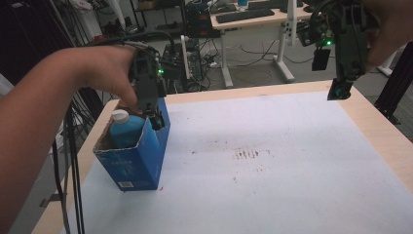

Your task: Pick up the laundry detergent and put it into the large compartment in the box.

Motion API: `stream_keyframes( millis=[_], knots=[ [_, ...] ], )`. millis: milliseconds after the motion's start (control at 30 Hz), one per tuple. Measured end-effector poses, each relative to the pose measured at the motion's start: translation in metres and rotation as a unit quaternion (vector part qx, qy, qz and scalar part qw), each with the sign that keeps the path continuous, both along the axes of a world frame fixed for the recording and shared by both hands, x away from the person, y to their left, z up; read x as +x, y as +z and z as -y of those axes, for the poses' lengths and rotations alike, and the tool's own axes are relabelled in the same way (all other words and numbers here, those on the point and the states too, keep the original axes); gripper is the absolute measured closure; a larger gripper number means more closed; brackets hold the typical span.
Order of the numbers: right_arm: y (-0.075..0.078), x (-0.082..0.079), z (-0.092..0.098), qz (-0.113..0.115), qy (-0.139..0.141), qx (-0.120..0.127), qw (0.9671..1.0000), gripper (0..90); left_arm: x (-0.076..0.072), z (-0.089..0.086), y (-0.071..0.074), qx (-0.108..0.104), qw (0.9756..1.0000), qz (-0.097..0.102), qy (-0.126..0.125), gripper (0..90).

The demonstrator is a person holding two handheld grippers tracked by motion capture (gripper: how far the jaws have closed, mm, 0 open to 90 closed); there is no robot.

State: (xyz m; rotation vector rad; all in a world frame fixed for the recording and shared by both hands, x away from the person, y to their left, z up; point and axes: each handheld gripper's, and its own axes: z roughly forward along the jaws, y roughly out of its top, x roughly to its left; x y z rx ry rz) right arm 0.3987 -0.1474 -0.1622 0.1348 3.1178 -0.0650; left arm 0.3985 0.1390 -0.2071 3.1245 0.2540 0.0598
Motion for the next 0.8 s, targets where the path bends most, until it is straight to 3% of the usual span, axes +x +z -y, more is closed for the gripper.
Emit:
stream_keyframes(
  millis=[333,500,800],
  knots=[
    [0.001,0.001,-0.004,-0.001,0.001,-0.003,1.0,3.6,0.003,0.014,-0.028,0.001,0.9998,-0.008,-0.021,1.6],
    [0.0,0.0,-0.009,-0.002,0.0,-0.004,1.0,3.6,0.004,0.02,-0.034,-0.02,0.9993,-0.007,-0.031,1.6],
    [-0.001,0.001,-0.009,-0.003,-0.002,-0.008,1.0,3.6,0.008,0.035,-0.04,-0.015,0.9988,-0.017,-0.042,1.6]
  ],
)
